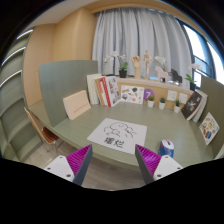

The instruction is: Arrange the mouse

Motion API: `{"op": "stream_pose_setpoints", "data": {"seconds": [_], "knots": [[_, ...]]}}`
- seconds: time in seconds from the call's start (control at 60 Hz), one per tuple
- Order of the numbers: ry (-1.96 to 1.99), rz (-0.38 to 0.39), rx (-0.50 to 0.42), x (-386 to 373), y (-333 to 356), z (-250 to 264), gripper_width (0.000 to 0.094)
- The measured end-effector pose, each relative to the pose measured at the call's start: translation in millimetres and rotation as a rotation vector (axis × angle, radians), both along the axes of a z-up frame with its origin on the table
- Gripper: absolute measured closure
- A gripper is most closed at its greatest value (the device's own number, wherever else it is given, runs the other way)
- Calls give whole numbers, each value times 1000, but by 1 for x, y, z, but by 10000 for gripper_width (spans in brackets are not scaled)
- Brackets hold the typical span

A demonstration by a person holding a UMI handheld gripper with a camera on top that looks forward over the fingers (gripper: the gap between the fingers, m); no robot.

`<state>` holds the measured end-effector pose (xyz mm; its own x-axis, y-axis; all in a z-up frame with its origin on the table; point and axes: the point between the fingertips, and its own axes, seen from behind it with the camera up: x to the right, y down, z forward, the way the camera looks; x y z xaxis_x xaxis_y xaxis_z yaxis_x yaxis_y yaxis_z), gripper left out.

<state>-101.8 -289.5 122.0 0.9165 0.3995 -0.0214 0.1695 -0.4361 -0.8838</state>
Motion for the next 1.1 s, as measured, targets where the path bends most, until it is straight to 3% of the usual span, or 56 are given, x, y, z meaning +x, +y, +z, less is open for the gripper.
{"op": "stream_pose_setpoints", "data": {"seconds": [0.233,0.383,0.617,0.817,1.1], "knots": [[-49,-232,-86,118,34,-75,80],[-51,-317,-115,166,78,-95,91],[-48,-353,-142,186,153,-116,148],[-13,-409,-189,191,181,-128,400],[-40,-411,-267,193,181,-133,571]]}}
